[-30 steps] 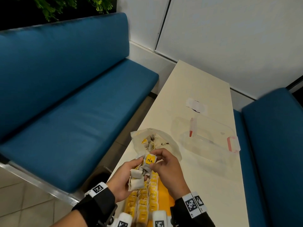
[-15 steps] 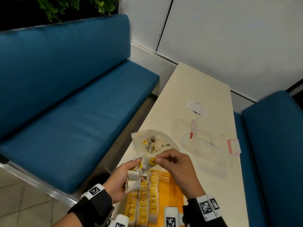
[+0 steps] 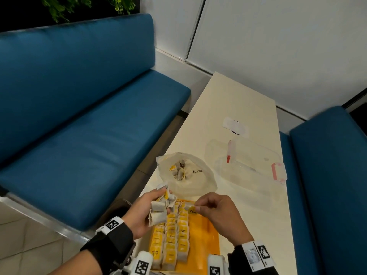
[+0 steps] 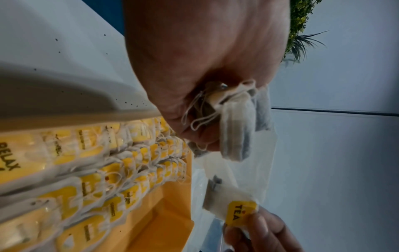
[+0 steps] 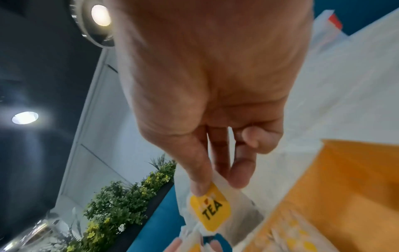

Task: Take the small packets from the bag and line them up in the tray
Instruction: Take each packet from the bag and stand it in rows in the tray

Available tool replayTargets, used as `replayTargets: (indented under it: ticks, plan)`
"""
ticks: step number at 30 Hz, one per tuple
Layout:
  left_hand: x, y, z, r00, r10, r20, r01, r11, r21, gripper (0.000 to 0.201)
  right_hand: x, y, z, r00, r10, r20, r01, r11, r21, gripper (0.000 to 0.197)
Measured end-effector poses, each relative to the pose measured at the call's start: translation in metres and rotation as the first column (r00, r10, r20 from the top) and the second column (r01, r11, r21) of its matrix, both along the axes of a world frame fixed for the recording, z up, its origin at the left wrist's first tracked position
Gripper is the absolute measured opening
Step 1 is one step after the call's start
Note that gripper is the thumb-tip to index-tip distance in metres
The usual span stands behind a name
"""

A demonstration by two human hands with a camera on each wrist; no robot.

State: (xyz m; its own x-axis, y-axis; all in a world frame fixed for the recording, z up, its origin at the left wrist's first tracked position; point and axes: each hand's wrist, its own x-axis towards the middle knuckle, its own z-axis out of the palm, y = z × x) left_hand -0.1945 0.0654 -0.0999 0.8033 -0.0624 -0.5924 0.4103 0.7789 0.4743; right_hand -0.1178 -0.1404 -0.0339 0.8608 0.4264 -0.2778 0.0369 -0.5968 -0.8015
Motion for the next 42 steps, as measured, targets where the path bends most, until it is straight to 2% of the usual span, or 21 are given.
replayTargets:
  ticks: [6,9,13,19,22,26,35,39,42]
  plan:
    - [0.000,-0.005,0.000,1.000,-0.009,-0.008,0.009,0.999,0.035,0.032,-0.023,-0.013,-0.030,0.985,0.024,-0.170,-0.033,0.998,-0.049,0.006]
    - [0.002,-0.008,0.004,1.000,-0.010,0.002,0.010,0.999,0.040,0.027,-0.031,-0.018,-0.045,0.977,0.021,-0.214,-0.048,0.991,-0.126,0.005]
    - [0.003,-0.009,0.002,1.000,-0.010,0.016,0.009,0.999,0.038,0.034,-0.041,-0.022,-0.054,0.966,0.035,-0.255,-0.088,0.975,-0.203,0.005]
    - [0.005,-0.012,0.004,0.999,-0.019,0.036,0.018,0.999,0.028,0.023,-0.054,-0.015,-0.064,0.943,0.063,-0.328,-0.164,0.943,-0.289,0.015]
    - [0.004,-0.014,0.004,0.999,-0.023,0.044,0.021,0.999,0.028,0.021,-0.059,-0.015,-0.071,0.946,0.074,-0.317,-0.184,0.925,-0.332,0.017]
    - [0.003,-0.015,0.004,0.998,-0.035,0.057,0.033,0.999,0.030,0.020,-0.064,-0.017,-0.085,0.969,0.042,-0.243,-0.132,0.922,-0.364,0.019]
    - [0.002,-0.017,0.000,0.998,-0.038,0.044,0.035,0.998,0.053,0.020,-0.073,-0.015,-0.096,0.986,-0.058,-0.156,0.004,0.946,-0.324,0.013]
    - [0.002,-0.018,0.000,0.999,-0.028,0.046,0.025,0.998,0.060,0.021,-0.074,-0.018,-0.100,0.985,-0.093,-0.148,0.043,0.949,-0.311,0.016]
    - [0.002,-0.018,-0.001,1.000,-0.014,0.027,0.012,0.996,0.086,0.022,-0.073,-0.021,-0.098,0.995,-0.032,-0.092,-0.004,0.929,-0.371,0.024]
